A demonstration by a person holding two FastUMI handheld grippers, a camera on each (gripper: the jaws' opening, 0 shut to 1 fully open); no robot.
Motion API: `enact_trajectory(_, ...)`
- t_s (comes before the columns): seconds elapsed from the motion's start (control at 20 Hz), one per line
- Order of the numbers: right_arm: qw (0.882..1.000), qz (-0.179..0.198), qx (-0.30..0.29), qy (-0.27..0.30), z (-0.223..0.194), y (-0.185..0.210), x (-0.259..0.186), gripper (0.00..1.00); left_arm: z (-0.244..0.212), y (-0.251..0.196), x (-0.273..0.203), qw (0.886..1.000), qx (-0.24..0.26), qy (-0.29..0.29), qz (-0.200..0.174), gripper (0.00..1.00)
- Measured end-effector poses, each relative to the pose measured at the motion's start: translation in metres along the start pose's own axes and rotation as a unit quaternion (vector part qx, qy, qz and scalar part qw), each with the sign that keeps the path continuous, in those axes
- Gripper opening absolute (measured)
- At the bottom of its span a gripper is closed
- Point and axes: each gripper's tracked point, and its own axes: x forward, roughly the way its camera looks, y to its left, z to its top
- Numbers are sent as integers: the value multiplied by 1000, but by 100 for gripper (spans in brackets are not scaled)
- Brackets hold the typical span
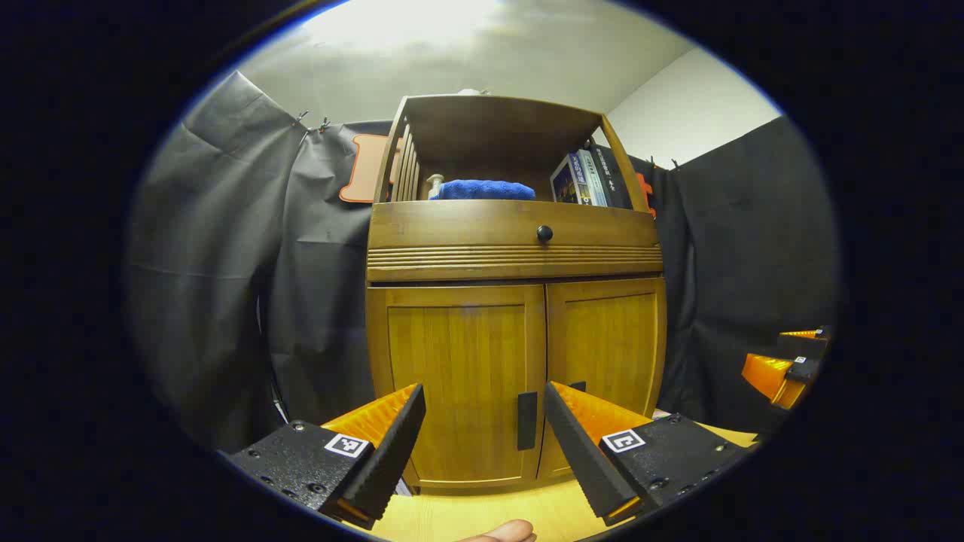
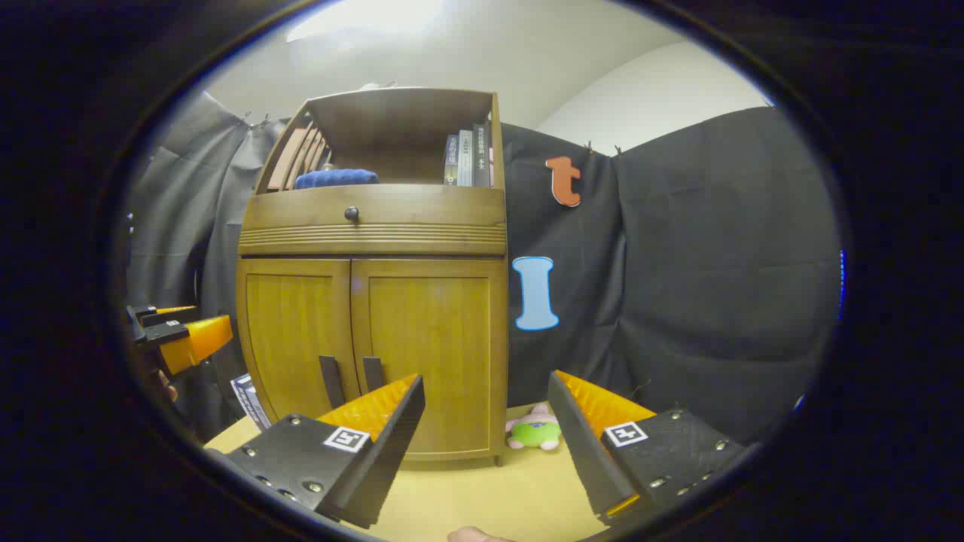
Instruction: Open the right door of the double-door shoe cabinet with the right hand, and open the left door with the left hand.
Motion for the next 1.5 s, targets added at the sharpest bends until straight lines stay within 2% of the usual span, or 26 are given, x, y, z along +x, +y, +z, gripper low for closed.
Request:
enact_trajectory(0.2, 1000, 13, -2, 5, -2, 13, 5, 100, -2, 4, -4, 1000, -2, 1, 0, 99)
enact_trajectory(0.25, 1000, 15, -4, 4, -2, 16, 7, 100, -2, 5, -5, 1000, -2, 4, -2, 99)
enact_trajectory(0.35, 1000, 18, -9, 3, -2, 22, 10, 94, -4, 4, -5, 1000, 0, 8, -5, 97)
enact_trajectory(0.4, 1000, 20, -12, 3, -2, 25, 11, 100, -4, 4, -5, 1000, 3, 9, -6, 99)
enact_trajectory(0.45, 1000, 26, -15, 3, -1, 30, 13, 98, -3, 4, -4, 1000, 6, 8, -6, 96)
enact_trajectory(0.5, 999, 31, -17, 2, -2, 35, 16, 98, -3, 4, -5, 1000, 10, 7, -6, 99)
enact_trajectory(0.55, 999, 38, -18, 2, -3, 41, 16, 94, -1, 5, -5, 1000, 12, 6, -5, 99)
enact_trajectory(0.6, 999, 44, -19, 2, -3, 46, 17, 98, 1, 5, -5, 1000, 12, 3, -5, 99)
enact_trajectory(0.65, 998, 52, -19, 1, -3, 54, 19, 94, 1, 6, -5, 1000, 12, 3, -4, 99)
enact_trajectory(0.7, 998, 57, -21, 2, -5, 60, 22, 98, 0, 7, -3, 1000, 10, 2, -1, 99)
enact_trajectory(0.75, 998, 62, -22, 2, -6, 66, 25, 94, -1, 7, -3, 1000, 8, 3, 2, 99)
enact_trajectory(0.8, 998, 67, -22, 2, -8, 74, 30, 98, -3, 8, -1, 1000, 6, 4, 5, 97)
enact_trajectory(1.05, 995, 87, -43, 17, -28, 112, 70, 100, -10, 24, 4, 1000, 9, 13, 16, 99)
enact_trajectory(1.1, 995, 88, -46, 23, -33, 118, 81, 97, -11, 26, 5, 1000, 7, 14, 15, 99)
enact_trajectory(1.2, 994, 99, -37, 40, -47, 135, 102, 94, -12, 31, 8, 1000, 5, 16, 15, 97)
enact_trajectory(1.25, 993, 102, -33, 48, -53, 143, 112, 98, -13, 34, 9, 1000, 6, 17, 14, 97)
enact_trajectory(1.3, 993, 103, -30, 56, -64, 147, 121, 94, -14, 36, 9, 1000, 7, 16, 13, 99)
enact_trajectory(1.35, 992, 104, -26, 62, -71, 151, 131, 98, -13, 40, 9, 1000, 7, 14, 14, 99)
enact_trajectory(1.45, 992, 105, -14, 74, -84, 161, 148, 94, -11, 48, 9, 1000, 11, 8, 19, 99)
enact_trajectory(1.5, 991, 107, -4, 81, -91, 164, 153, 98, -10, 53, 8, 1000, 14, 4, 22, 99)
